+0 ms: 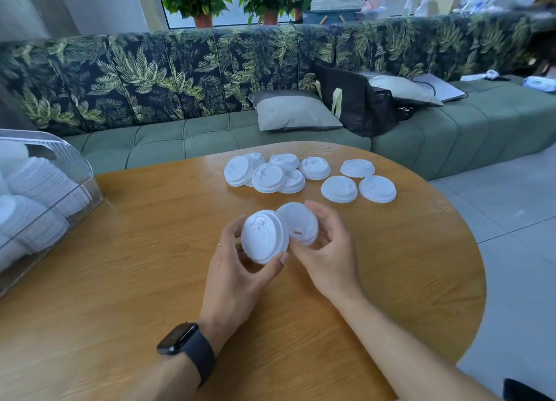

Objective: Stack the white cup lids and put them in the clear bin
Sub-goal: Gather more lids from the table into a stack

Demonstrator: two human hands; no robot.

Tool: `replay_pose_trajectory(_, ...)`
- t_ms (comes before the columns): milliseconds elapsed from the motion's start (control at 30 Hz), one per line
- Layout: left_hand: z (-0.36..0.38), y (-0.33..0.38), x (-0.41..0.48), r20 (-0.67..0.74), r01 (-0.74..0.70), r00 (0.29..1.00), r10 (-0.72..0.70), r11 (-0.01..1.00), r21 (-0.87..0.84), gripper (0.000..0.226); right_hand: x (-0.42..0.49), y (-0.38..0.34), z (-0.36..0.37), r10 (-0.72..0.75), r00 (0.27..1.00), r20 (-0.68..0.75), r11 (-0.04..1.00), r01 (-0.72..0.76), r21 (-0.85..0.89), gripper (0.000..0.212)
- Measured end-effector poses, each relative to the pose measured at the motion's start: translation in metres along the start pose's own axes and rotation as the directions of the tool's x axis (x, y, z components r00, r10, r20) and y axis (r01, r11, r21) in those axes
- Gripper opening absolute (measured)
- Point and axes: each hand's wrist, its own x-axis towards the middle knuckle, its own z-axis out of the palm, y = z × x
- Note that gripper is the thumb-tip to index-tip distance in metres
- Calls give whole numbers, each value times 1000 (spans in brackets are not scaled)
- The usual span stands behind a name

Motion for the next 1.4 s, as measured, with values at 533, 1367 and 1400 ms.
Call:
replay_pose_trajectory(533,-23,-10,-13,-74,147,982,-171,956,-253,82,-26,-20,29,274,911,310,898,-357,257,66)
replay_pose_trajectory(1367,-35,-10,-22,21,-65,998,64,998,20,84,-14,-26,35,505,847,163,648,-498,576,30)
replay_pose_trajectory(1400,-35,-11,-23,10,-121,993,121,986,118,85,-14,-26,36,500,852,156,673,-495,549,31)
